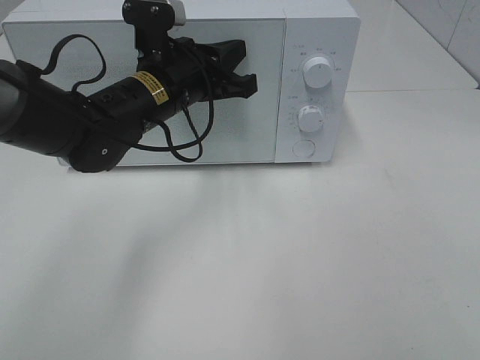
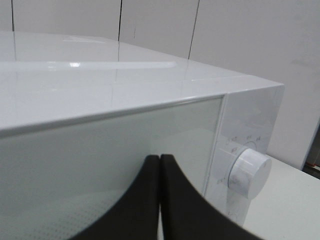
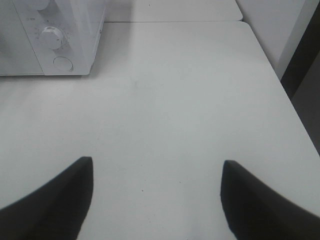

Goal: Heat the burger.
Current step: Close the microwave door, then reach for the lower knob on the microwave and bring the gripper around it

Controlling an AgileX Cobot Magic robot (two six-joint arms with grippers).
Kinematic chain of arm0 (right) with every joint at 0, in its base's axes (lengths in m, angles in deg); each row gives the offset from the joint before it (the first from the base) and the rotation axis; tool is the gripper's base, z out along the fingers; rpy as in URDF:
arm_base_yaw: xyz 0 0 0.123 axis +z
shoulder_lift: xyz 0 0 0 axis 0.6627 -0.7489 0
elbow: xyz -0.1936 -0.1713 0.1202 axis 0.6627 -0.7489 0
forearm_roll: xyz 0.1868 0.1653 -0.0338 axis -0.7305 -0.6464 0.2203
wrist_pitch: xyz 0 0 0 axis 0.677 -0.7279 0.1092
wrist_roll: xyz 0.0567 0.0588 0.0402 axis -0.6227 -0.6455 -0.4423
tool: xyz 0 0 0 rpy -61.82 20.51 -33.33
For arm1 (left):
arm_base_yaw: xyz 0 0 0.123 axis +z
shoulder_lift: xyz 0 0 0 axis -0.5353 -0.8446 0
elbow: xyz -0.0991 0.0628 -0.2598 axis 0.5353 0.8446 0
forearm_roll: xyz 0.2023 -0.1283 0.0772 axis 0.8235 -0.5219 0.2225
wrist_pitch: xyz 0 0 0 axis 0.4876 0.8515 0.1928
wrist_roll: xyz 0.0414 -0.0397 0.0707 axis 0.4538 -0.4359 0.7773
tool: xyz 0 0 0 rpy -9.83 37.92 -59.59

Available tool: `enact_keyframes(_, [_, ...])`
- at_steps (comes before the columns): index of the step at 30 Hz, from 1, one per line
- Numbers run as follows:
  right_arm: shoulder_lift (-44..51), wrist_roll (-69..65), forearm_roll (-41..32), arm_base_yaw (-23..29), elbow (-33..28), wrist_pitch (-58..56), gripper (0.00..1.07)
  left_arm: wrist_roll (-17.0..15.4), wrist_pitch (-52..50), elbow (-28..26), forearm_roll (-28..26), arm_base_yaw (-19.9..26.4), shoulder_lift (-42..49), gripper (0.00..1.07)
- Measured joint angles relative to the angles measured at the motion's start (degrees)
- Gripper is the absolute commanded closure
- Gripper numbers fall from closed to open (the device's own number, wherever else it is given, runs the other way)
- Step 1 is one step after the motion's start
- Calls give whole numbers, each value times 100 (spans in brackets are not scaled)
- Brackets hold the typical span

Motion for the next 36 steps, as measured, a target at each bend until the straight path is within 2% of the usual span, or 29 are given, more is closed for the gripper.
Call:
enact_keyframes(5, [0,0,0,0,0,0,38,206,201,258,-521,-92,246,107])
enact_keyframes(6, [0,0,0,0,0,0,38,315,332,430,-877,-138,395,107])
enact_keyframes(7, [0,0,0,0,0,0,38,315,332,430,-877,-138,395,107])
enact_keyframes(9, [0,0,0,0,0,0,38,401,418,716,-1255,-178,613,107])
enact_keyframes(13, [0,0,0,0,0,0,38,407,590,1077,-1415,-189,911,107])
enact_keyframes(14, [0,0,0,0,0,0,38,430,882,1312,-1478,-195,1169,107])
enact_keyframes(19, [0,0,0,0,0,0,38,447,1725,1662,-1484,-201,1662,107])
enact_keyframes(21, [0,0,0,0,0,0,38,470,2573,1845,-1484,-201,2034,99])
enact_keyframes(22, [0,0,0,0,0,0,38,470,2573,1845,-1484,-201,2034,99])
enact_keyframes(23, [0,0,0,0,0,0,38,521,3157,1885,-1484,-201,2229,83])
enact_keyframes(24, [0,0,0,0,0,0,38,567,3421,1896,-1484,-201,2332,73])
enact_keyframes(25, [0,0,0,0,0,0,38,567,3421,1896,-1484,-201,2332,73])
enact_keyframes(26, [0,0,0,0,0,0,38,705,4039,1908,-1484,-201,2504,41])
enact_keyframes(27, [0,0,0,0,0,0,38,756,4274,1908,-1484,-201,2573,28])
enact_keyframes(28, [0,0,0,0,0,0,38,756,4274,1908,-1484,-201,2573,28])
enact_keyframes(29, [0,0,0,0,0,0,38,831,4761,1908,-1484,-201,2739,4])
enact_keyframes(34, [0,0,0,0,0,0,38,945,5604,1908,-1369,-201,3054,8])
enact_keyframes(36, [0,0,0,0,0,0,38,1008,6171,1914,-1152,-201,3329,8])
